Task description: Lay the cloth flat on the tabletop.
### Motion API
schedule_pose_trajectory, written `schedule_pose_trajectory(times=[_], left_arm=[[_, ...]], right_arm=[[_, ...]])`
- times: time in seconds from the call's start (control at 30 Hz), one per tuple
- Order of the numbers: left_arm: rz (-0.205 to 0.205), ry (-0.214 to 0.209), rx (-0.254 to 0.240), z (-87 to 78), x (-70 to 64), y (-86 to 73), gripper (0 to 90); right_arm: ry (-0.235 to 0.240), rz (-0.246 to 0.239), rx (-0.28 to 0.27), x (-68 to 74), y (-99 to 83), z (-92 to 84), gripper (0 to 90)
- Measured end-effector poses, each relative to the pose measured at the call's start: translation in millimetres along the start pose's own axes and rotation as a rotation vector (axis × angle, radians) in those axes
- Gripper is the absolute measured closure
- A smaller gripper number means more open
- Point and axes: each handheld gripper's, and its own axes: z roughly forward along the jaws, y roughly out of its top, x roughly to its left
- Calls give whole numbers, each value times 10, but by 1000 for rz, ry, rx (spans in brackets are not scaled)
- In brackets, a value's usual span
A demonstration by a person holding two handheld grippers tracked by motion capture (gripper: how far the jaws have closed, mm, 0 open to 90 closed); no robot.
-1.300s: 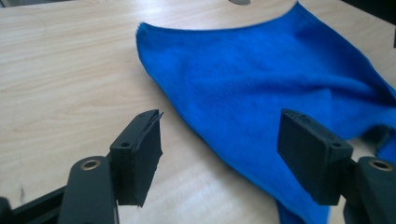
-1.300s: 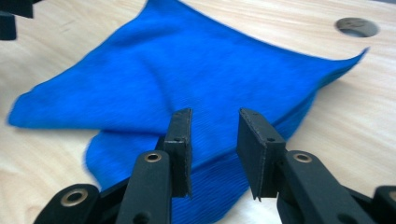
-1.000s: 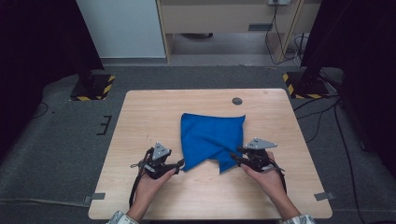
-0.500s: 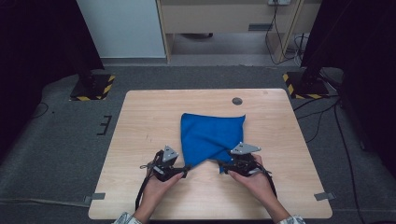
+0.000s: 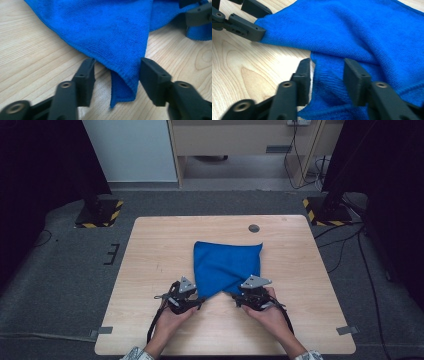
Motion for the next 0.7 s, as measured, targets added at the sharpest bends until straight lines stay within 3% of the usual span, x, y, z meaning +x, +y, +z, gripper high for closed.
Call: schedule_pose_trajectory(times=[0.03, 0.07, 0.17, 0.3, 0.53, 0.7], left_arm=[[0, 0, 0, 0, 0, 0, 565], [11, -14, 16, 28, 2, 9, 598], [26, -27, 28, 56, 16, 25, 703], [31, -24, 8, 28, 34, 56, 808], [-6, 1, -53, -39, 132, 115, 819], [-34, 16, -62, -74, 210, 113, 813]], right_arm=[[0, 0, 0, 0, 0, 0, 625], [3, -2, 4, -18, -8, -5, 694], [5, -5, 15, -34, -28, -6, 776], [13, -9, 22, -60, -41, -22, 842], [20, 1, 26, -158, -76, -145, 856], [29, -1, 29, -238, -136, -287, 857]])
